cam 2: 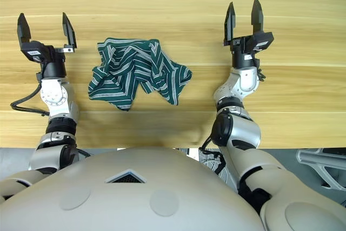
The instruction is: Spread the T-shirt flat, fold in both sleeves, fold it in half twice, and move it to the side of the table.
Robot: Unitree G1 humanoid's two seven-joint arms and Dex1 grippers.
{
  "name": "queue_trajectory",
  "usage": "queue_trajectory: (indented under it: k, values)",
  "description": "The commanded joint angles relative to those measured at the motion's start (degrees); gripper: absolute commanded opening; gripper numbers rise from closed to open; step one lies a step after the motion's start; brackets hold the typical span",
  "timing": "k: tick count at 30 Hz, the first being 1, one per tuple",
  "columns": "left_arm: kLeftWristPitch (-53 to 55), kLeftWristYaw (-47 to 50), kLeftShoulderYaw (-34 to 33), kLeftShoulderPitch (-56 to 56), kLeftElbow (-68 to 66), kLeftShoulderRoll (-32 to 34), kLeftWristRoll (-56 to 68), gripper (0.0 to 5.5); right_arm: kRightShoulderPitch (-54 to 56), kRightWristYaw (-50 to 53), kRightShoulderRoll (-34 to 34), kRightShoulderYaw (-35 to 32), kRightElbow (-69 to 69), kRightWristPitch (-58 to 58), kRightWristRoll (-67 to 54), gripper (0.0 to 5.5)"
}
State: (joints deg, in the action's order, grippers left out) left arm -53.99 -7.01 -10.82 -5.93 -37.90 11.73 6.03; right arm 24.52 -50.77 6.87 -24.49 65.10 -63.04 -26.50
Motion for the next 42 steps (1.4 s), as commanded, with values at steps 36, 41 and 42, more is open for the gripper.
queue_trajectory:
  k: [36, 41, 42]
  values:
    - [2.13, -0.58, 0.38, 0.37, 0.23, 0.27, -0.65, 5.16, -0.22, -0.44, 0.48, 0.06, -0.24, 1.68, 0.11, 3.26]
    - [2.32, -0.81, 0.44, 0.33, 0.45, 0.31, -0.36, 5.16, -0.14, -0.29, 0.59, 0.37, -0.29, 1.67, 0.54, 3.26]
    - [2.43, -0.85, 0.45, 0.29, 0.50, 0.36, -0.29, 5.16, -0.03, -0.23, 0.64, 0.44, -0.31, 1.71, 0.62, 3.26]
